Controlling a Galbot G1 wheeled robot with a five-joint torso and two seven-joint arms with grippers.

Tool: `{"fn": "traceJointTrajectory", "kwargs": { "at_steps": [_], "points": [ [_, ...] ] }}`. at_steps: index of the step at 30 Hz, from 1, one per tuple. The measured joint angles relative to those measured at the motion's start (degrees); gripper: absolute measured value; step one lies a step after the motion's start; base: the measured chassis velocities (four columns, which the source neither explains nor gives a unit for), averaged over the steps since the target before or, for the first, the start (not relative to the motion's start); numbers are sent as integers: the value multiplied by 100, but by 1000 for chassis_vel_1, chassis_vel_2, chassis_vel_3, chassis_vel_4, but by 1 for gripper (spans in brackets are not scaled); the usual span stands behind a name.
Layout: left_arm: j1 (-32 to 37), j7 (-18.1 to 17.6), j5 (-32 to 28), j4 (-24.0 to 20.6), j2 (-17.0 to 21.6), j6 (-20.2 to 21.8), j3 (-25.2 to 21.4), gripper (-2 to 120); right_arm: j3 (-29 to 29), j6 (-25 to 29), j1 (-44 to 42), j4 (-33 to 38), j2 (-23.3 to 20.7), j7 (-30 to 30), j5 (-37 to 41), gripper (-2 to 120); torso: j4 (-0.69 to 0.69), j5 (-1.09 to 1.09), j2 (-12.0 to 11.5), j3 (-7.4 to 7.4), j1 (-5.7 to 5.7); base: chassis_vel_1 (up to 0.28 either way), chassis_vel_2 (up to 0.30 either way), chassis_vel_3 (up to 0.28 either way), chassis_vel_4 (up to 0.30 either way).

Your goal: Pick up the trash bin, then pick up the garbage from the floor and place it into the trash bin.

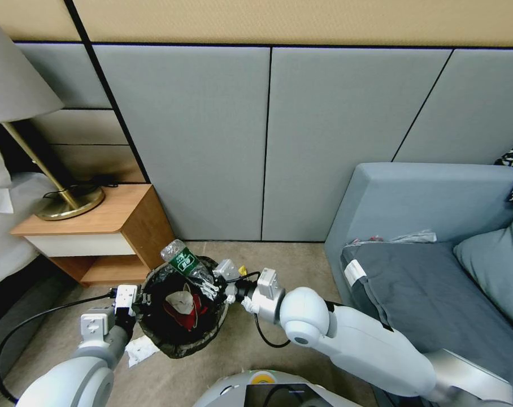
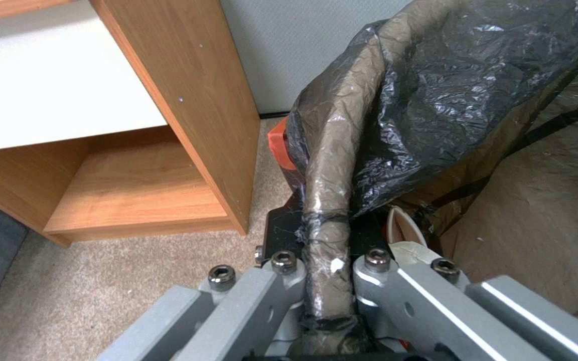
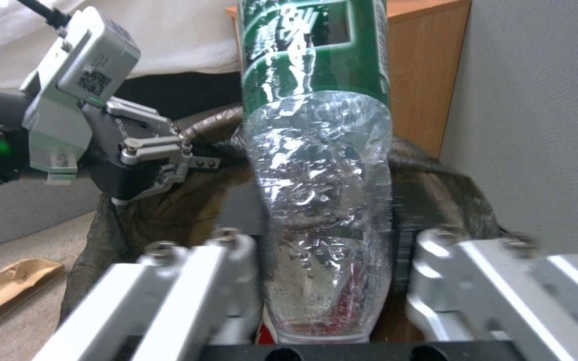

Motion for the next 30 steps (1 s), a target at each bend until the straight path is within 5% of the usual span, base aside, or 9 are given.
{"fn": "traceJointTrajectory", "kwargs": {
  "at_steps": [16,30],
  "points": [
    [-33,7,-32,0,26,0,-27,1,-31,-62,53,-18,100,68,-55,98,0,0,0,0,1,0,0,0,0],
    [-49,2,-47,0,26,0,-46,1,213,-24,141,108,74,74,28,100,0,0,0,0,0,0,0,0,0]
  ]
}}
